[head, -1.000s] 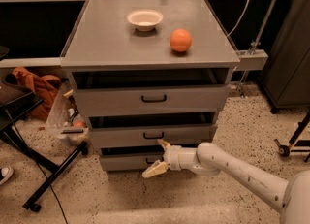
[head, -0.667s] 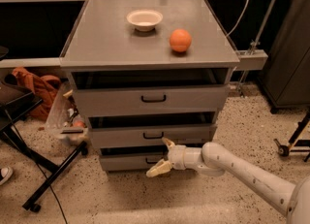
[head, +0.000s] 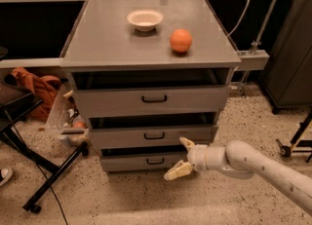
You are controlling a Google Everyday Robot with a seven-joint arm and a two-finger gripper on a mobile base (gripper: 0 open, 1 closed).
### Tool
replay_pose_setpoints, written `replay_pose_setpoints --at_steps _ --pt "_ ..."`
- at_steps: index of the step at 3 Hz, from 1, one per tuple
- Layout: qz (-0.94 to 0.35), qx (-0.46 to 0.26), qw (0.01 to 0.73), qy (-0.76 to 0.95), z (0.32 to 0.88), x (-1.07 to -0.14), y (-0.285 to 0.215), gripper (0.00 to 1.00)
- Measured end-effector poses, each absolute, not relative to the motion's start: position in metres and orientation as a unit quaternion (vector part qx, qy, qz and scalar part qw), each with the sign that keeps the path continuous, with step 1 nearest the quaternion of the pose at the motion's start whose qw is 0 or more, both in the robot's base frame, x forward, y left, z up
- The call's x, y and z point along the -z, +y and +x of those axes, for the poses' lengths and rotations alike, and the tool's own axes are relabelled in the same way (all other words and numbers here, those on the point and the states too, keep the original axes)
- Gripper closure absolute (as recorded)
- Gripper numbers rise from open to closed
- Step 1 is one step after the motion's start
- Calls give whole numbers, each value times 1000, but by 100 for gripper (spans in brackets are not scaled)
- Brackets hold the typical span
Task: Close middle drawer
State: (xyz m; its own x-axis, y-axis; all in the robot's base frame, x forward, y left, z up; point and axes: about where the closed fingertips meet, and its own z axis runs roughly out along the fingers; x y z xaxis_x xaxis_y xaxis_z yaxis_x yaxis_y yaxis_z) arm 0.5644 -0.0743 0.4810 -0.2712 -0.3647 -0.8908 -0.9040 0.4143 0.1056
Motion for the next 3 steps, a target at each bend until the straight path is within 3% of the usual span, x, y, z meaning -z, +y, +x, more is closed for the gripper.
replay_pose_setpoints --at_steps 3 --pt "-431 -236 420 763 488 -605 -181 0"
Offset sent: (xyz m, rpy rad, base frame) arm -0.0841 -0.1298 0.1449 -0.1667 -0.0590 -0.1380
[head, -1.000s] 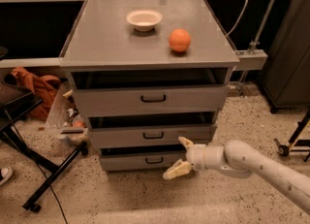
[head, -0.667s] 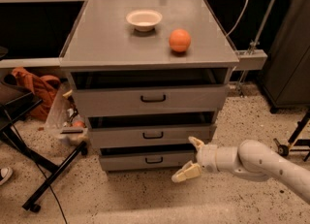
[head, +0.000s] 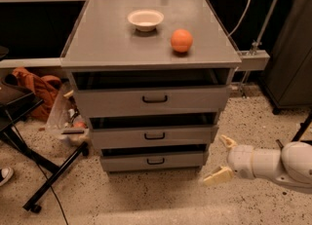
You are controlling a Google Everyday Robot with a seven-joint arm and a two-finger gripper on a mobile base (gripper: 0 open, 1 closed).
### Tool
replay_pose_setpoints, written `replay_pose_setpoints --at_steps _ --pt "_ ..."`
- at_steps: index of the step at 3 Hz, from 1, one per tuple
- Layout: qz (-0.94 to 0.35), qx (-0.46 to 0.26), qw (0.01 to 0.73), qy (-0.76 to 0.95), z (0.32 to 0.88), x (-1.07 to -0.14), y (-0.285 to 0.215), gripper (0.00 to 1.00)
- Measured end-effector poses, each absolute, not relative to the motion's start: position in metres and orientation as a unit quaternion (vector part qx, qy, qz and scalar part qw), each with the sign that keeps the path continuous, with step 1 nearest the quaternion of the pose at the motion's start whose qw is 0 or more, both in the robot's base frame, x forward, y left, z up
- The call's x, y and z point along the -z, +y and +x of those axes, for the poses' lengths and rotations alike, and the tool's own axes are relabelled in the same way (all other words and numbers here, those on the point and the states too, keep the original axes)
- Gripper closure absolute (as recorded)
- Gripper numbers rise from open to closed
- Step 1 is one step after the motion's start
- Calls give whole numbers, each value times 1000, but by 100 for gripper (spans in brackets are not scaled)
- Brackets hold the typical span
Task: Close middle drawer
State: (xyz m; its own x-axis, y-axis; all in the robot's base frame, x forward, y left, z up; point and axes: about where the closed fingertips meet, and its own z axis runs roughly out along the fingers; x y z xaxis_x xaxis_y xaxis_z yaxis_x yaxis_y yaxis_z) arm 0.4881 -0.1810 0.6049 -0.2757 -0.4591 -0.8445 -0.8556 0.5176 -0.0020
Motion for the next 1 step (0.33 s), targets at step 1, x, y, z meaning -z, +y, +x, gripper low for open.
replay_pose_setpoints --at_steps 1 --pt "-431 -232 421 764 487 -609 -184 0"
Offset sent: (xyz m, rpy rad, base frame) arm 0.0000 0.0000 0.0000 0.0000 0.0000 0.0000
